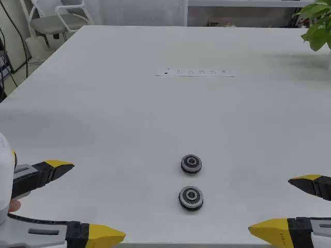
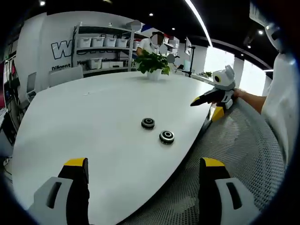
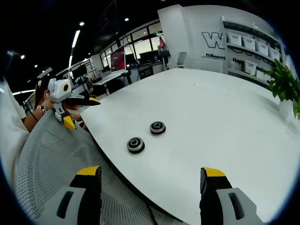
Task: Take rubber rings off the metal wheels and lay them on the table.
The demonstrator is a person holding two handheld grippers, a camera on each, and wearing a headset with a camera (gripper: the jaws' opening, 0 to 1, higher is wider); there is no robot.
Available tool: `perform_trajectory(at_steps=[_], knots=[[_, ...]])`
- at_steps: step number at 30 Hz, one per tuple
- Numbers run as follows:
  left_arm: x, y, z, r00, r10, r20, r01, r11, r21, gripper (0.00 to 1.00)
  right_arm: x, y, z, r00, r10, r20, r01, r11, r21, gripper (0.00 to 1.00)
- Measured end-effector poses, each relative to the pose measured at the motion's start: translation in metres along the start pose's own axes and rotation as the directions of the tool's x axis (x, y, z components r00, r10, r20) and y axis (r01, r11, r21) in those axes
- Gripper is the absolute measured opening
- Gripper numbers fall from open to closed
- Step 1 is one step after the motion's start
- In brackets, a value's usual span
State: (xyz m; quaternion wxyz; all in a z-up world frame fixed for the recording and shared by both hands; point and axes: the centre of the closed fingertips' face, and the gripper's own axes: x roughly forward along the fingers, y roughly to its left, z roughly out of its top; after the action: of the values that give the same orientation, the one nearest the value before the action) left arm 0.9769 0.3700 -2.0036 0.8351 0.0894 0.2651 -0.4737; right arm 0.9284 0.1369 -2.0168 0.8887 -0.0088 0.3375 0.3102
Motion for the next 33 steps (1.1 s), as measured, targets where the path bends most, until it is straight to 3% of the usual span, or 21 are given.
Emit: perform_trajectory(at_steps=[33], knots=[[0.0000,-0.0018,0.0033,0.9997,-0.011,0.022,0.011,1.000,-0.027,0.98,0.0007,0.0012,-0.0021,0.9999,0.008,-0.011,-0.008,1.000,0.006,0.86]])
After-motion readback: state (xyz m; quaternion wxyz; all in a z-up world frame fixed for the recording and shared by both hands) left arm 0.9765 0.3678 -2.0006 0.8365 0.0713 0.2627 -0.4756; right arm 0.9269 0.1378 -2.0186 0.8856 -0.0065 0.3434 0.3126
